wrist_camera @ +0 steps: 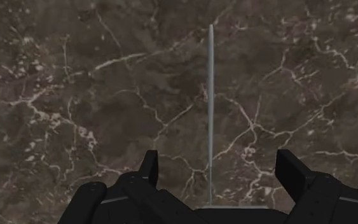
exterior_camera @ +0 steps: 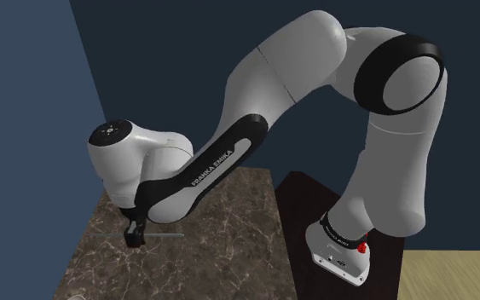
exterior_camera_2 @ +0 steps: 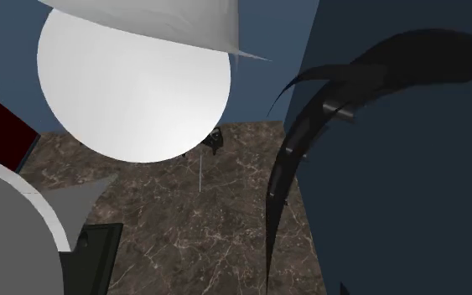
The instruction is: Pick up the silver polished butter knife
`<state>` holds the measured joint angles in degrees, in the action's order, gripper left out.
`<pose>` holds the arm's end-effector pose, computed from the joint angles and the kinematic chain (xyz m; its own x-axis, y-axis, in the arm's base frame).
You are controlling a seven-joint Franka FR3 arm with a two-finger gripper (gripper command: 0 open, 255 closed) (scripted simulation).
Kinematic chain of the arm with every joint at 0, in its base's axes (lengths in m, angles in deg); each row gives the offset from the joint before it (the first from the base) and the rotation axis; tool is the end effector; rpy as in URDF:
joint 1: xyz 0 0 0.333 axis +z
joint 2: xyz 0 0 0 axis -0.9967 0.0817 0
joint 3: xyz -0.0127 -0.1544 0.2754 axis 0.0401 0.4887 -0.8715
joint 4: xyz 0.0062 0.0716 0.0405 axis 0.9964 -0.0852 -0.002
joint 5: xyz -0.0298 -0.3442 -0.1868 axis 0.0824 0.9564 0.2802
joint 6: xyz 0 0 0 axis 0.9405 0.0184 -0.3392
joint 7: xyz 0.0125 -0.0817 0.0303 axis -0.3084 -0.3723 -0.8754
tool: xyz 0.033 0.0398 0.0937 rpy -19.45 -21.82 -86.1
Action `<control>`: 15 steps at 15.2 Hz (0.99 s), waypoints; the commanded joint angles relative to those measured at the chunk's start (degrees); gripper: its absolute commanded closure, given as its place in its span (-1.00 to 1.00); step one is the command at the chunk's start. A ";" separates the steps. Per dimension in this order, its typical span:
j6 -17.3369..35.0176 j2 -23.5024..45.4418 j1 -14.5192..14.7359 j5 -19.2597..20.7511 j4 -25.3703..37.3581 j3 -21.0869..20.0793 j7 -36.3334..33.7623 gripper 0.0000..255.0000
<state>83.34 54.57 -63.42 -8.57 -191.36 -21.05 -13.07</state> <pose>0.4481 0.4015 0.2462 0.7473 0.6624 -0.0524 0.6632 -0.7485 -0.0036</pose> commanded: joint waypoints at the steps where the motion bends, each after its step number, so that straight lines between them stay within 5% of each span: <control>1: 0.83 1.46 0.49 0.71 0.56 0.34 -0.42 -1.00; 7: 3.35 4.13 1.14 2.01 0.58 1.23 -1.24 -1.00; 8: 3.33 4.17 1.09 2.00 0.65 1.25 -1.16 1.00; 15: 3.32 4.14 1.10 2.00 0.63 1.24 -1.18 1.00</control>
<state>86.66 58.70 -62.32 -6.57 -190.73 -19.81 -14.24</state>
